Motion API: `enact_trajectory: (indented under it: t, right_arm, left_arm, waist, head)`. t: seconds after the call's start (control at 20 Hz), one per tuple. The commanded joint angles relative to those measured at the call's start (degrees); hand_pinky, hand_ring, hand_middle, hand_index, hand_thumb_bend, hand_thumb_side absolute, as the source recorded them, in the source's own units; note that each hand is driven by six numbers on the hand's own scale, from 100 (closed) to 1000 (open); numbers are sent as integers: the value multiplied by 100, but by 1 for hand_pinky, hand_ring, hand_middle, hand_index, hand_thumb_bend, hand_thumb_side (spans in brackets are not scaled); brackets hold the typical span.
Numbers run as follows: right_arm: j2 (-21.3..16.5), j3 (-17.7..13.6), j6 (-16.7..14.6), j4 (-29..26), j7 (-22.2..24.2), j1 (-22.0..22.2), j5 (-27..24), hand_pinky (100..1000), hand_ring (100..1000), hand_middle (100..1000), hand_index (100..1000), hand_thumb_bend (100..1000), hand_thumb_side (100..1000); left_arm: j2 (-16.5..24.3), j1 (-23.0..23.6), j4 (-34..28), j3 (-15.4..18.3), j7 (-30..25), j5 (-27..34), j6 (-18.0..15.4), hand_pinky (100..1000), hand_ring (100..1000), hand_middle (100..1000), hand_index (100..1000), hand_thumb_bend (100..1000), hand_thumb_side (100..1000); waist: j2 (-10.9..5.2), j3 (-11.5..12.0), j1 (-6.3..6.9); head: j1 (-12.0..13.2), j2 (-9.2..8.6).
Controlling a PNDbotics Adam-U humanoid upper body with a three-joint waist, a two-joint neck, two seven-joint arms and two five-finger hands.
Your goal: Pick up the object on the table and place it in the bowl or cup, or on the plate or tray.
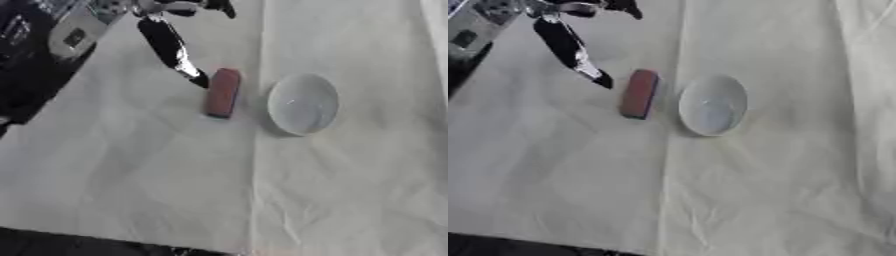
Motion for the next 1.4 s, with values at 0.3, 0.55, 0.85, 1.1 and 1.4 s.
enact_trajectory:
  t: [0.3,0.55,0.85,1.1,1.4]
  right_arm:
    - [-8,-36,29,-127,14,-61,-39,584,675,884,845,100,594]
    - [6,-40,40,-138,32,-60,-56,584,674,884,845,100,594]
    - [9,-50,55,-149,53,-55,-73,581,672,884,847,100,594]
    - [9,-64,71,-156,69,-42,-88,580,671,884,848,100,595]
    - [22,-73,96,-164,86,-28,-98,579,670,884,849,100,595]
  left_arm:
    - [-162,-38,289,-92,-95,-344,-124,703,735,813,924,691,834]
    - [-344,0,447,-203,-111,-553,-217,704,736,820,924,695,843]
    - [-443,70,522,-268,-100,-773,-295,709,739,821,925,714,856]
    - [-478,144,512,-295,-93,-920,-329,713,741,822,926,726,865]
    - [-570,170,578,-362,-140,-1043,-379,714,742,822,926,735,877]
  waist:
    - [-103,-5,-47]
    - [-84,-5,-44]
    - [-61,8,-28]
    - [-53,36,-19]
    - [-55,92,-29]
  head:
    - [-8,-20]
    - [-15,-20]
    - [-18,-20]
    - [-21,-20]
    - [-22,-20]
